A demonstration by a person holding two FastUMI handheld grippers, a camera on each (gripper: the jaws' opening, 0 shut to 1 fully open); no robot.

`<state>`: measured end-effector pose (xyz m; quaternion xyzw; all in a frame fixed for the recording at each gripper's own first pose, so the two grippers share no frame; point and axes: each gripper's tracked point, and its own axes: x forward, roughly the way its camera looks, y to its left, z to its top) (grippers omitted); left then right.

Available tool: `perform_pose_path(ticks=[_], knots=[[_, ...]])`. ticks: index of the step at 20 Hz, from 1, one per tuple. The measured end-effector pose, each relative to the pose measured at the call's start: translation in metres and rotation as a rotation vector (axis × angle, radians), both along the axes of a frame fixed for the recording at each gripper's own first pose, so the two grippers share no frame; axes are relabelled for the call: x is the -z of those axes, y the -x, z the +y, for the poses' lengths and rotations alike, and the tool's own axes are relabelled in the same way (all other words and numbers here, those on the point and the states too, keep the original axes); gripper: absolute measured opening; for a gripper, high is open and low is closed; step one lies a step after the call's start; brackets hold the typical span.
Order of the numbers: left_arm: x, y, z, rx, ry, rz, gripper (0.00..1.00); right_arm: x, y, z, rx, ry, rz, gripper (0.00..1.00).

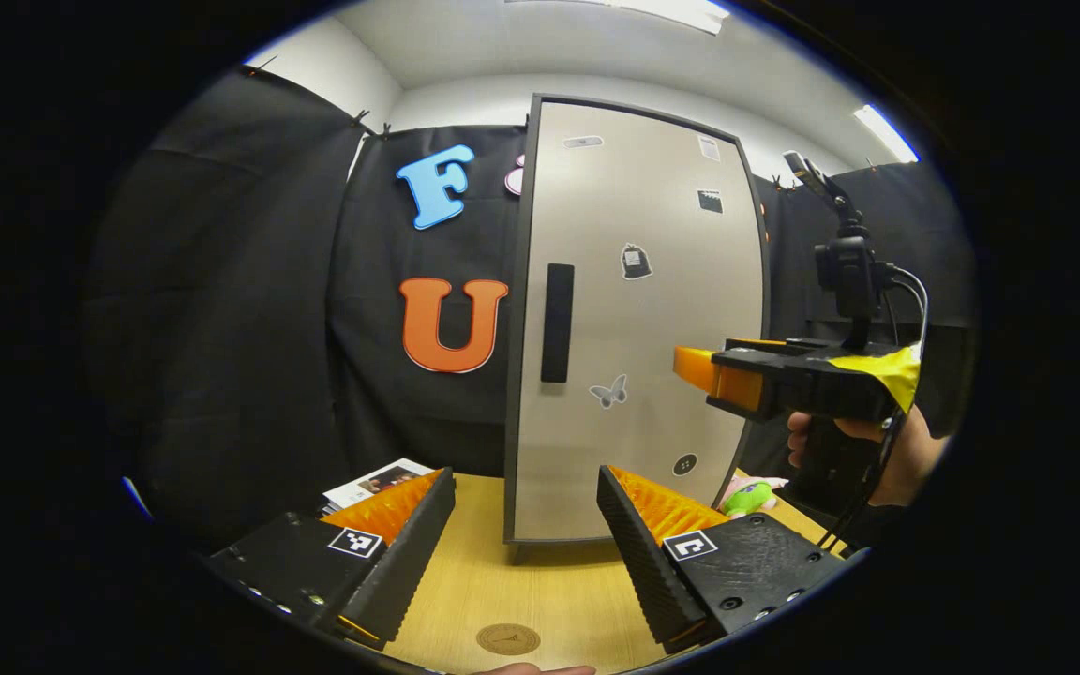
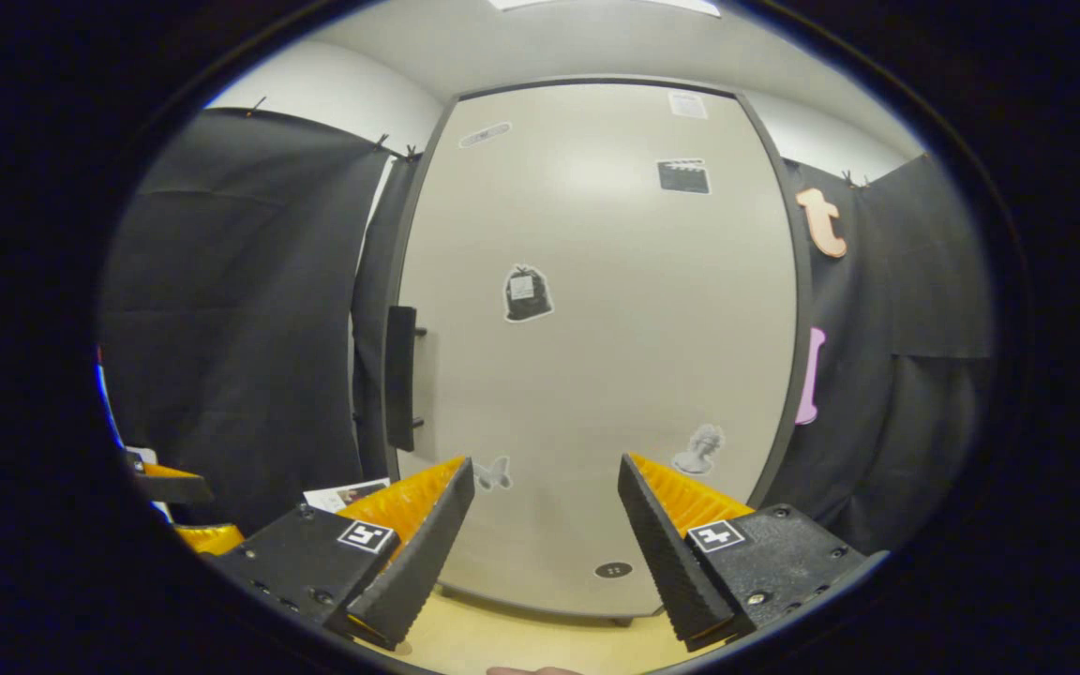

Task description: Open the cabinet door with the right hand, grasp the bottle in the cabinet with the left hand and place it on the coaster, then close the cabinet door with the right hand.

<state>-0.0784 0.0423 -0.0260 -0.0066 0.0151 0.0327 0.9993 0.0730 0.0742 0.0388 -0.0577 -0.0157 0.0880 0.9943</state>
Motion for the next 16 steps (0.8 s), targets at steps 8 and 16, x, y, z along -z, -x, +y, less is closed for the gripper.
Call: perform_pose_path(ticks=[8,16], knots=[[0.020,0.028,0.034,-0.097,-0.020,0.034,0.93,-0.002,-0.030,0.062,-0.099,0.069,-0.013,0.98],[0.040,0.055,0.068,-0.195,0.001,0.079,0.93,0.002,-0.061,0.109,-0.136,0.146,-0.039,0.98]])
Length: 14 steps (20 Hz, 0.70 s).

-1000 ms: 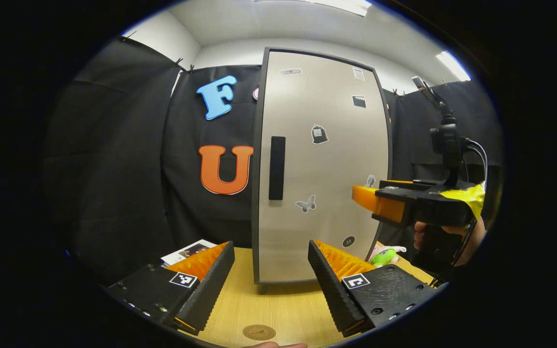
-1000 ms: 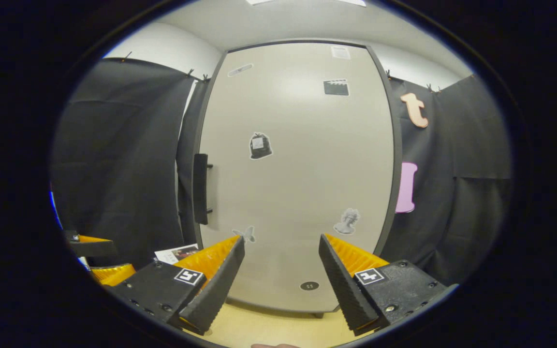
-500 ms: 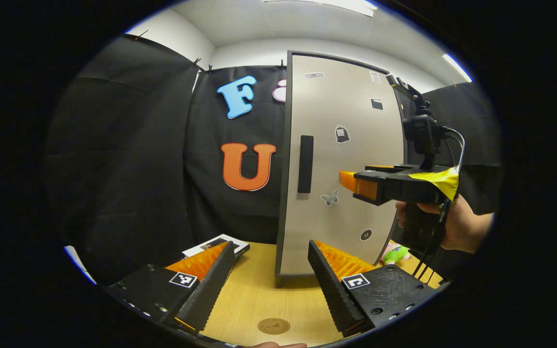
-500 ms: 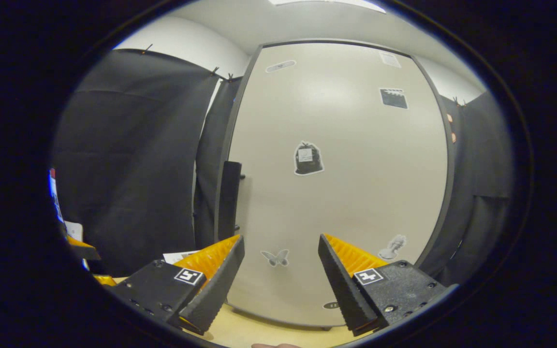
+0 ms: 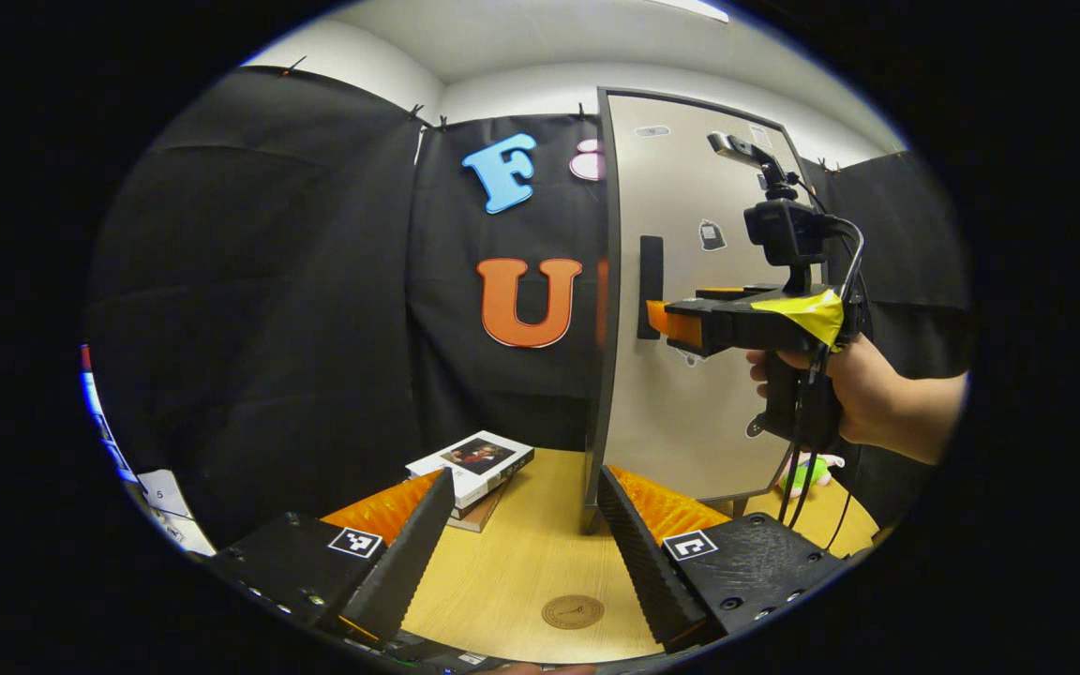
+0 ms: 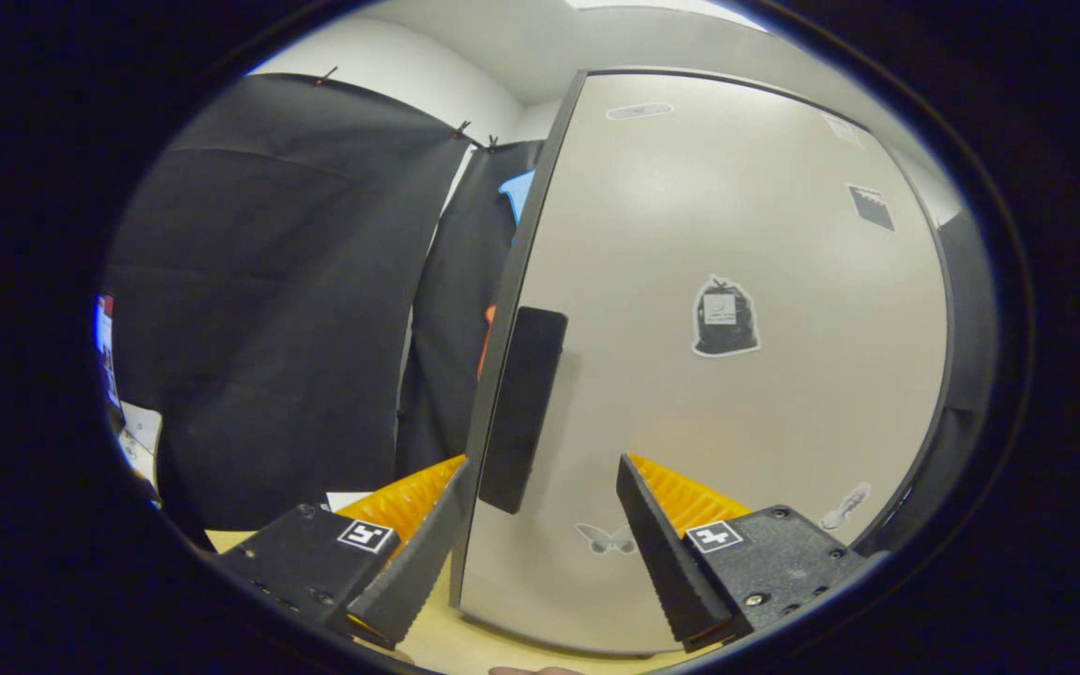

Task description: Open the cabinet door with the right hand, grasp the bottle in the cabinet with the left hand and place it on the coaster, then close the cabinet door with the right hand.

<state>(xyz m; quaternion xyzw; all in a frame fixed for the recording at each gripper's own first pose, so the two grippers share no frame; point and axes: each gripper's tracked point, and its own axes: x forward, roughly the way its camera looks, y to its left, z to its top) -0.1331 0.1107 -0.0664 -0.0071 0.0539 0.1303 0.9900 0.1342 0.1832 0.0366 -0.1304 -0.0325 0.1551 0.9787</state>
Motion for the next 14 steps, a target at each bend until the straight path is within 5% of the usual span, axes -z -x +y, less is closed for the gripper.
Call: perform_pose_path(ticks=[6,10,12,14], knots=[[0.002,-0.003,0.008,-0.027,0.019,0.004,0.93,0.006,-0.017,0.020,-0.029,-0.008,0.019,0.96],[0.010,-0.007,0.000,0.002,0.015,0.023,0.93,0.012,-0.024,0.027,-0.052,-0.036,0.057,0.82],[0.015,-0.008,-0.005,0.013,0.009,0.042,0.93,0.015,-0.031,0.032,-0.053,-0.022,0.064,0.69],[0.022,-0.009,-0.010,0.024,0.012,0.066,0.93,0.014,-0.031,0.028,-0.028,-0.014,0.063,0.42]])
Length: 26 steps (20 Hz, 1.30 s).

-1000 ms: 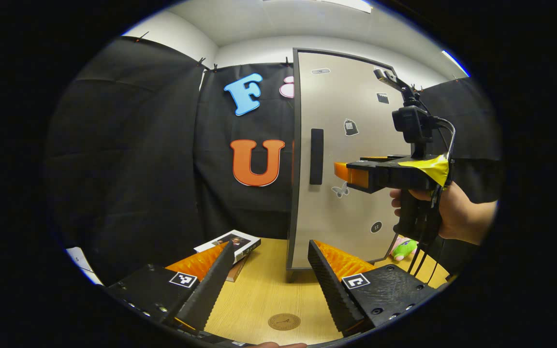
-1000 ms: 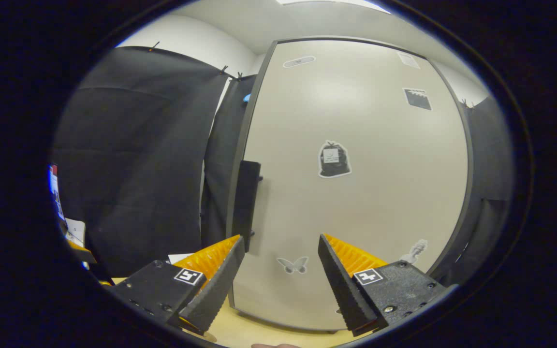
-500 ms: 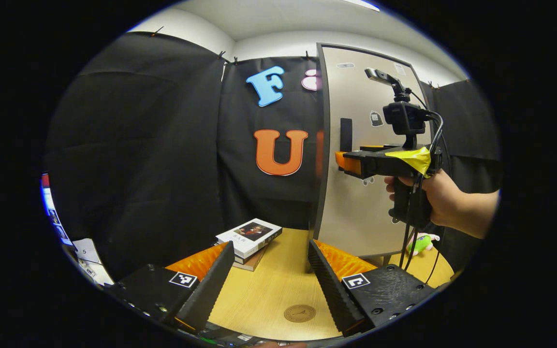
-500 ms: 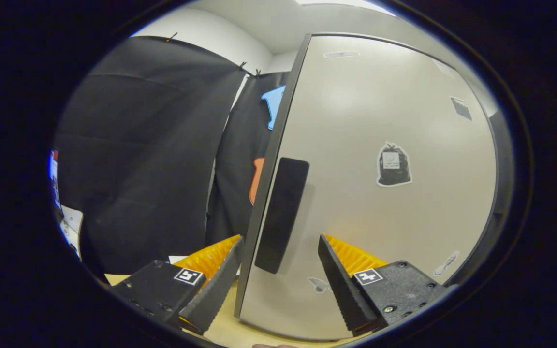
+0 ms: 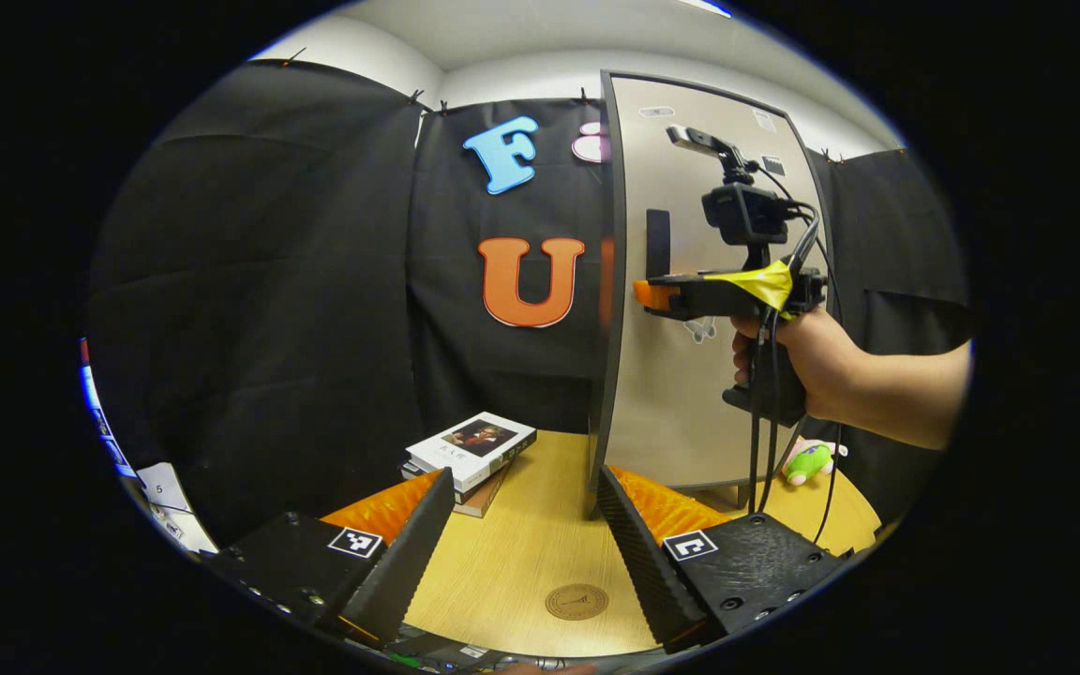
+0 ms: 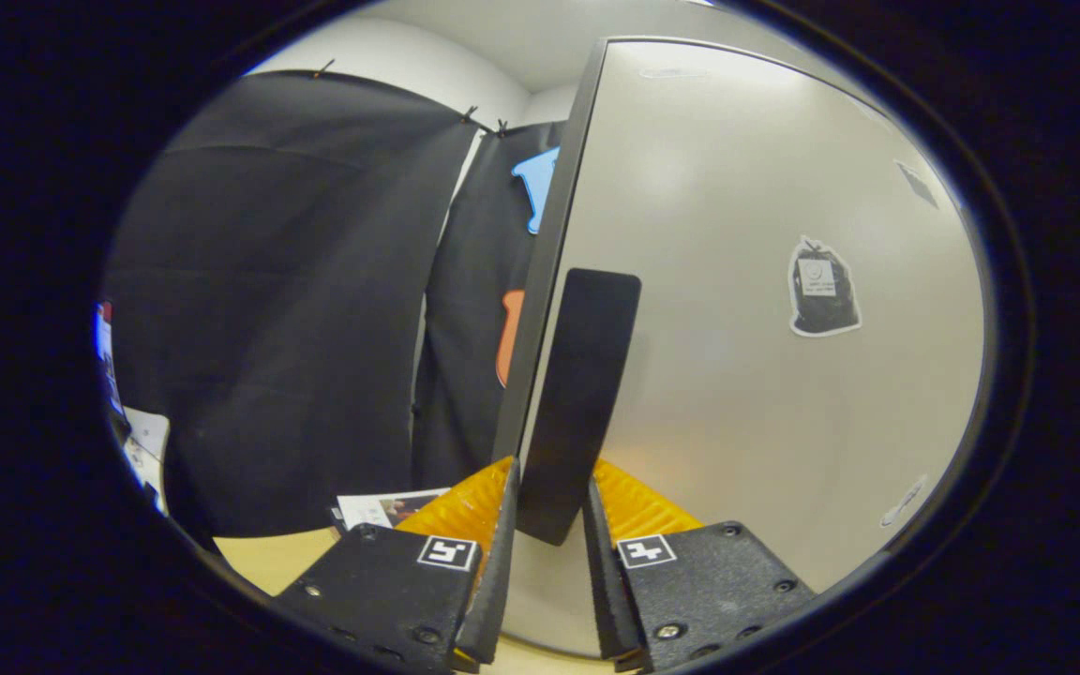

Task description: Open the cabinet door with the right hand, grasp the bottle in the cabinet with the left hand and place it on the coaster, then close the cabinet door with the right hand.

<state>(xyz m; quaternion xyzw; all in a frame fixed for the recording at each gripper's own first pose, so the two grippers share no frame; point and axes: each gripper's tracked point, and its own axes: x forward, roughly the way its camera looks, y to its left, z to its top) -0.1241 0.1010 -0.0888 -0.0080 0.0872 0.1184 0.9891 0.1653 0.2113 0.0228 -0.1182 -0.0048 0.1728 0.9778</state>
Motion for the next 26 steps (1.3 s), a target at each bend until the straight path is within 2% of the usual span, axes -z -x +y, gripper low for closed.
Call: perform_pose_path(ticks=[1,6,12,19,26], knots=[[0.001,-0.003,-0.004,0.008,0.003,0.004,0.93,0.001,0.000,0.000,-0.001,-0.007,0.010,0.35],[0.004,-0.005,-0.016,0.049,-0.021,0.024,0.93,0.000,0.002,-0.001,-0.006,-0.041,0.056,0.22],[0.016,0.000,-0.022,0.091,-0.004,0.066,0.93,0.001,0.018,0.002,-0.030,-0.060,0.085,0.21],[0.032,0.003,-0.013,0.082,-0.002,0.104,0.93,0.002,0.072,-0.010,-0.092,-0.090,0.110,0.21],[0.038,-0.005,-0.024,0.128,-0.003,0.120,0.93,0.001,0.117,-0.029,-0.152,-0.121,0.141,0.20]])
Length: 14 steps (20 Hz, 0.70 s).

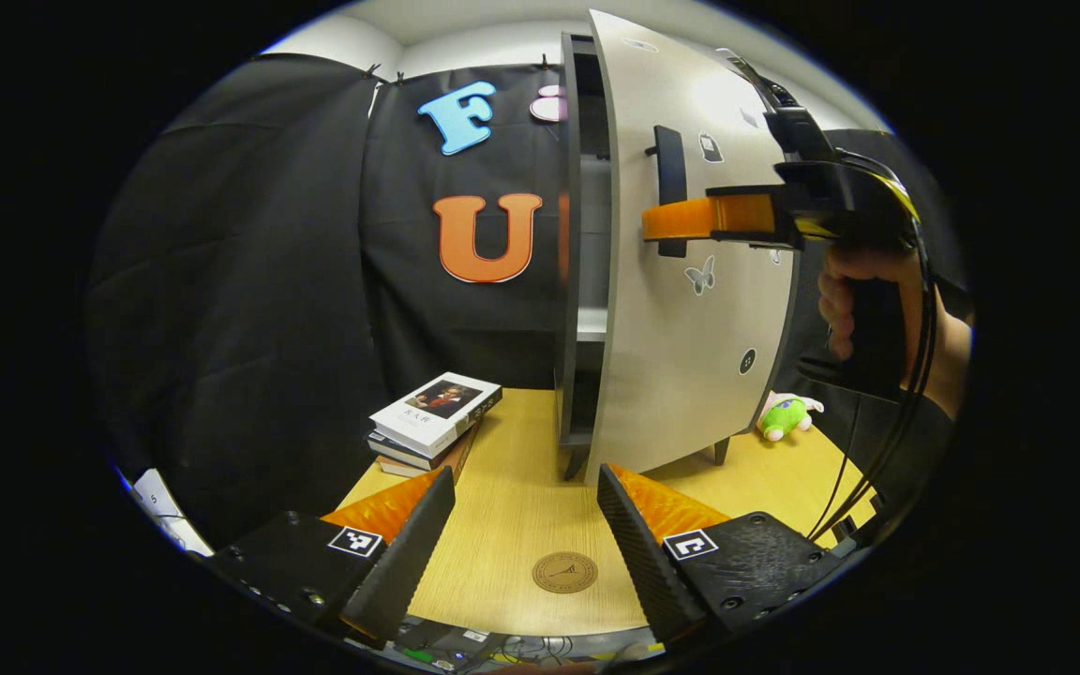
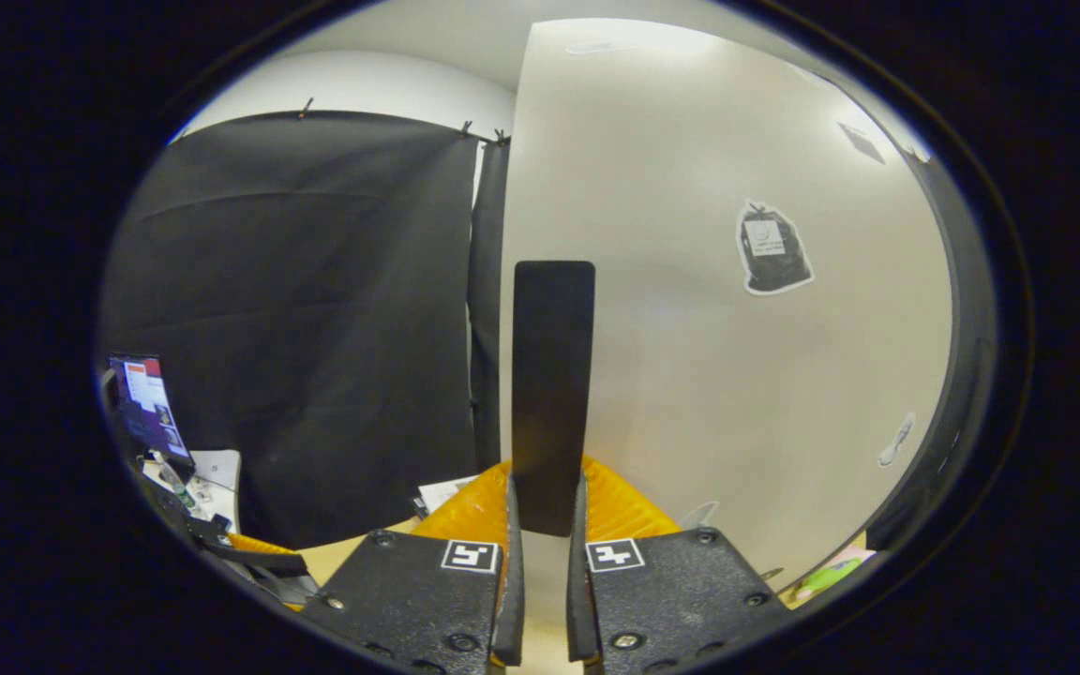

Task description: Open the cabinet door with the right hand, grasp the bottle in the cabinet with the left hand and place it on the coaster, then close the cabinet door with the right hand.

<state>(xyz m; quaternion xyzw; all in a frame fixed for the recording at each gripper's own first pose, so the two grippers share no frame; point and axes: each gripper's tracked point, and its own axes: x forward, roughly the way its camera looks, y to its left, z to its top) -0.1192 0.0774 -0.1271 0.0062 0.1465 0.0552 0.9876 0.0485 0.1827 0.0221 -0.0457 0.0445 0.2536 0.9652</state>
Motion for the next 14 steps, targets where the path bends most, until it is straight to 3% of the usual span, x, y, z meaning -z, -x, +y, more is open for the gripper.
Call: perform_pose_path(ticks=[7,14], knots=[[0.000,-0.016,-0.015,0.039,0.012,0.008,0.93,-0.001,0.038,-0.019,-0.075,-0.015,0.003,0.20],[-0.007,-0.028,-0.040,0.086,-0.008,-0.001,0.93,0.002,0.046,-0.047,-0.135,-0.024,0.013,0.21]])
